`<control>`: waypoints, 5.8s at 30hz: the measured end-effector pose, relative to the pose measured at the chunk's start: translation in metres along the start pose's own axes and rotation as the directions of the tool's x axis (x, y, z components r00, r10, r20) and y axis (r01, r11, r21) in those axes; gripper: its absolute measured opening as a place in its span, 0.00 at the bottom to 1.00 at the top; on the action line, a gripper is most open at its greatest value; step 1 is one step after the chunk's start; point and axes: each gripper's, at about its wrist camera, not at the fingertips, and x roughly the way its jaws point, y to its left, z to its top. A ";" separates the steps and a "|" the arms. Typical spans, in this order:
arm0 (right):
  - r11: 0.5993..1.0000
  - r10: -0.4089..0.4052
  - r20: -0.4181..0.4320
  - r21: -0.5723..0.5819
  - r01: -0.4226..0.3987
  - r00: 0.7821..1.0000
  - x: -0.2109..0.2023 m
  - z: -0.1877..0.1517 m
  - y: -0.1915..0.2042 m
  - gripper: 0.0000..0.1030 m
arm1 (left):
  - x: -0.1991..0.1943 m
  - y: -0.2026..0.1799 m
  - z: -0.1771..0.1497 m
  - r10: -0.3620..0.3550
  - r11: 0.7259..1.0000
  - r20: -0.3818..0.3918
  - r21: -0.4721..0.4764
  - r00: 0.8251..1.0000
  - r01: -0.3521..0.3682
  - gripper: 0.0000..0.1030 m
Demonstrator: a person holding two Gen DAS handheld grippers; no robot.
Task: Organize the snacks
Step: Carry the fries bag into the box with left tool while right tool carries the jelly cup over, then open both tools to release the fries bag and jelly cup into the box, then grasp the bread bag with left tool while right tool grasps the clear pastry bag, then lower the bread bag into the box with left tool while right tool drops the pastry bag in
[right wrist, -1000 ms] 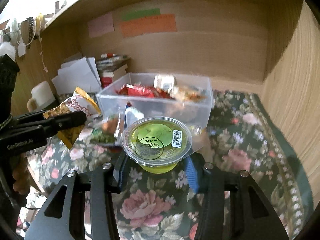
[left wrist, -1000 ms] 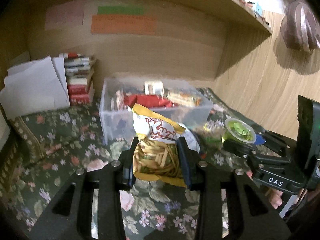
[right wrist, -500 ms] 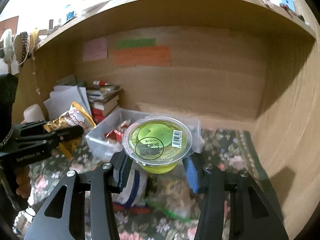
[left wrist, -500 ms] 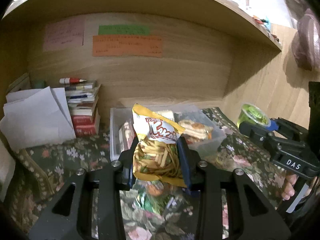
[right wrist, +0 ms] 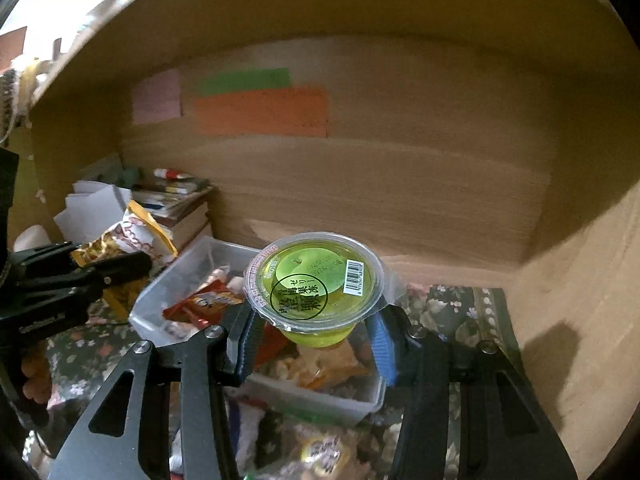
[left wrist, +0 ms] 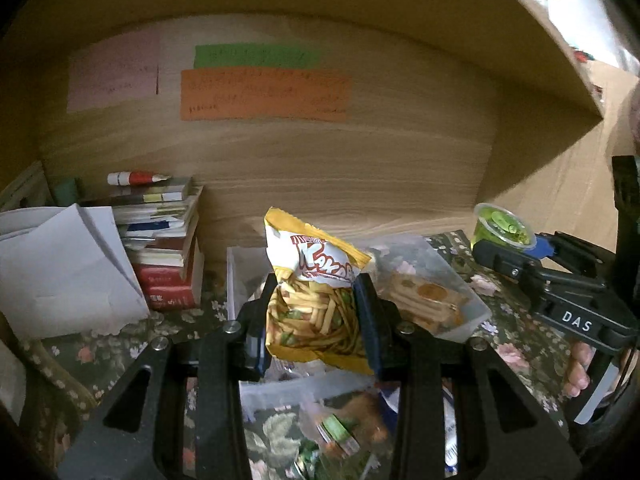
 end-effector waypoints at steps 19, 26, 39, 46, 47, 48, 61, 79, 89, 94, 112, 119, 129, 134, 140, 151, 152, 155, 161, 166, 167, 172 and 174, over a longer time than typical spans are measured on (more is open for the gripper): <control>0.999 -0.040 -0.213 0.007 0.043 0.976 0.098 0.005 -0.023 0.43 | 0.084 0.023 0.004 0.000 1.000 -0.140 -0.027 0.990 -0.004 0.36; 0.999 -0.042 -0.268 -0.010 0.040 0.963 0.111 0.001 -0.017 0.46 | 0.085 0.020 0.003 0.020 0.999 -0.122 -0.027 0.992 -0.023 0.66; 0.998 -0.035 -0.126 -0.059 0.027 0.991 0.048 0.010 -0.002 0.77 | 0.039 0.009 0.008 -0.006 1.000 -0.051 -0.017 0.999 0.005 0.72; 0.999 -0.003 -0.086 -0.038 0.000 0.996 0.009 -0.001 -0.002 0.77 | 0.015 0.009 -0.001 0.007 1.000 -0.034 -0.017 0.999 -0.007 0.83; 0.999 -0.003 -0.081 -0.034 0.000 0.997 0.006 -0.003 -0.003 0.77 | 0.011 0.010 -0.005 0.012 1.000 -0.039 -0.016 0.999 -0.012 0.84; 1.000 -0.006 -0.077 -0.028 0.003 0.997 0.003 -0.006 -0.002 0.77 | 0.008 0.009 -0.008 0.014 1.000 -0.042 -0.015 0.999 -0.015 0.84; 0.998 -0.008 -0.202 0.053 0.019 0.979 0.000 -0.071 -0.017 0.77 | 0.005 0.007 -0.072 0.006 1.000 -0.185 -0.017 0.983 -0.010 0.85; 0.992 0.092 -0.334 0.117 -0.055 0.938 0.031 -0.104 -0.019 0.74 | 0.053 -0.013 -0.099 -0.037 0.998 -0.310 -0.058 0.950 0.020 0.80; 0.992 0.098 -0.328 0.110 -0.065 0.940 0.030 -0.105 -0.019 0.43 | 0.047 -0.014 -0.102 -0.079 0.996 -0.311 -0.054 0.947 0.065 0.48; 0.994 0.078 -0.304 0.093 -0.052 0.950 0.021 -0.104 -0.018 0.40 | 0.031 -0.015 -0.100 -0.058 0.998 -0.285 -0.033 0.957 0.051 0.46; 0.996 0.038 -0.100 0.079 -0.030 0.994 -0.035 -0.052 -0.022 0.40 | -0.039 -0.010 -0.035 -0.023 1.000 -0.055 -0.012 0.998 0.022 0.45; 0.996 0.046 -0.036 0.073 -0.044 0.998 -0.031 -0.026 -0.016 0.40 | -0.033 -0.013 -0.016 -0.001 1.000 -0.012 0.000 1.000 0.001 0.46; 0.997 0.068 -0.020 0.021 -0.068 0.997 -0.001 0.006 0.004 0.40 | -0.005 -0.002 0.004 0.027 1.000 -0.006 -0.011 1.000 -0.027 0.46; 0.998 0.055 -0.042 -0.006 -0.056 0.998 0.020 0.014 0.008 0.40 | 0.012 0.003 0.009 0.035 0.999 -0.023 -0.011 0.999 -0.035 0.46; 0.999 0.052 -0.088 0.012 -0.051 0.995 0.048 0.014 0.005 0.40 | 0.034 0.010 0.012 0.042 0.999 -0.055 -0.024 0.998 -0.043 0.46; 0.998 0.055 -0.181 0.020 -0.053 0.982 0.089 0.004 0.011 0.40 | 0.074 0.021 0.006 0.041 0.998 -0.122 -0.052 0.992 -0.048 0.47; 0.998 0.055 -0.185 0.019 -0.053 0.981 0.092 0.003 0.012 0.40 | 0.076 0.022 0.004 0.041 0.997 -0.127 -0.054 0.991 -0.049 0.47; 0.998 0.057 -0.208 0.016 -0.055 0.977 0.100 -0.001 0.012 0.40 | 0.080 0.024 0.003 0.040 0.997 -0.137 -0.064 0.990 -0.049 0.48; 0.999 0.044 -0.225 -0.007 -0.046 0.973 0.100 -0.003 0.014 0.44 | 0.078 0.023 0.003 0.050 0.995 -0.143 -0.078 0.989 -0.062 0.58; 0.999 0.036 -0.199 -0.013 -0.039 0.979 0.088 0.002 0.012 0.55 | 0.064 0.024 0.006 0.050 0.993 -0.116 -0.098 0.992 -0.061 0.61; 0.999 0.036 -0.190 -0.013 -0.039 0.981 0.084 0.004 0.012 0.57 | 0.060 0.024 0.008 0.048 0.993 -0.111 -0.100 0.993 -0.059 0.61; 0.999 0.035 -0.144 -0.015 -0.038 0.989 0.060 0.009 0.012 0.61 | 0.032 0.020 0.011 0.052 0.995 -0.061 -0.085 0.997 -0.057 0.63; 0.999 0.038 -0.130 -0.015 -0.041 0.991 0.053 0.011 0.014 0.61 | 0.019 0.016 0.012 0.054 0.995 -0.038 -0.078 0.998 -0.057 0.67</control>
